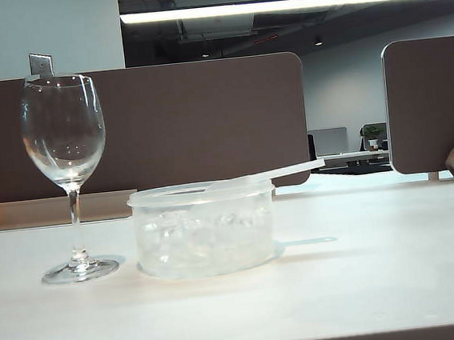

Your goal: Pick up an ice shovel filled with ice cubes and pour the ice from the shovel into the glass.

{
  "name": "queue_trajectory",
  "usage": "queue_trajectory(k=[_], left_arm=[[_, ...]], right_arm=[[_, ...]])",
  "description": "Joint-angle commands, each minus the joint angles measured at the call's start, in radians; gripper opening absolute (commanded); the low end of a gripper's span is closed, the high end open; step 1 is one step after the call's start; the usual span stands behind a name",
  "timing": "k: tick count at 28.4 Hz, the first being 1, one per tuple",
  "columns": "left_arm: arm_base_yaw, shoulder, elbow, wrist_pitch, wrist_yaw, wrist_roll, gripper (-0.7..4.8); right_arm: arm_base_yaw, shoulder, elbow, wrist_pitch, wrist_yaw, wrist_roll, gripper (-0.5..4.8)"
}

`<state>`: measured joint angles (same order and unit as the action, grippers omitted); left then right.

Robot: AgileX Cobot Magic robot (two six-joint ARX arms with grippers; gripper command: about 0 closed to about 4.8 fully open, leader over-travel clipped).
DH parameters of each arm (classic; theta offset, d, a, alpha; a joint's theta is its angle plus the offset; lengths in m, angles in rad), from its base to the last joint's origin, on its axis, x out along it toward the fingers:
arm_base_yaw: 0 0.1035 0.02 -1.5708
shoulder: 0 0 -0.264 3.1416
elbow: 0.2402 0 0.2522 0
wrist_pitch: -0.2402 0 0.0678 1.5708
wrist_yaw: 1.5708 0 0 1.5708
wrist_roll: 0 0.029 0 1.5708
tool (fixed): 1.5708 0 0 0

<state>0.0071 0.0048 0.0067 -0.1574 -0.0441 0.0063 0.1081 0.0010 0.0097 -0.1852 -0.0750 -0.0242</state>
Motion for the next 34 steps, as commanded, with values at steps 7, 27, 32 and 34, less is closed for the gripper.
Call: queue_trajectory(k=[7,27,32,34], left_arm=[[-0.001,0.001,0.001,0.009,0.006,-0.003,0.29],[-0.274,0.001,0.001,0.009,-0.023,-0.003,0.29],[-0.467,0.001,0.001,0.009,-0.02,-0.003,0.29],[-0.513,0.001,0.001,0.009,-0.019,-0.003,0.29]], right_arm=[[-0.001,0.001,0.003,0.002,0.002,-0.003,-0.05],[-0.001,0.001,0.003,0.002,-0.037,0.057,-0.05],[0.0,0.001,0.003,0.002,-0.051,0.226,-0.05],[0.0,0.001,0.003,0.002,-0.052,0.275,-0.05]])
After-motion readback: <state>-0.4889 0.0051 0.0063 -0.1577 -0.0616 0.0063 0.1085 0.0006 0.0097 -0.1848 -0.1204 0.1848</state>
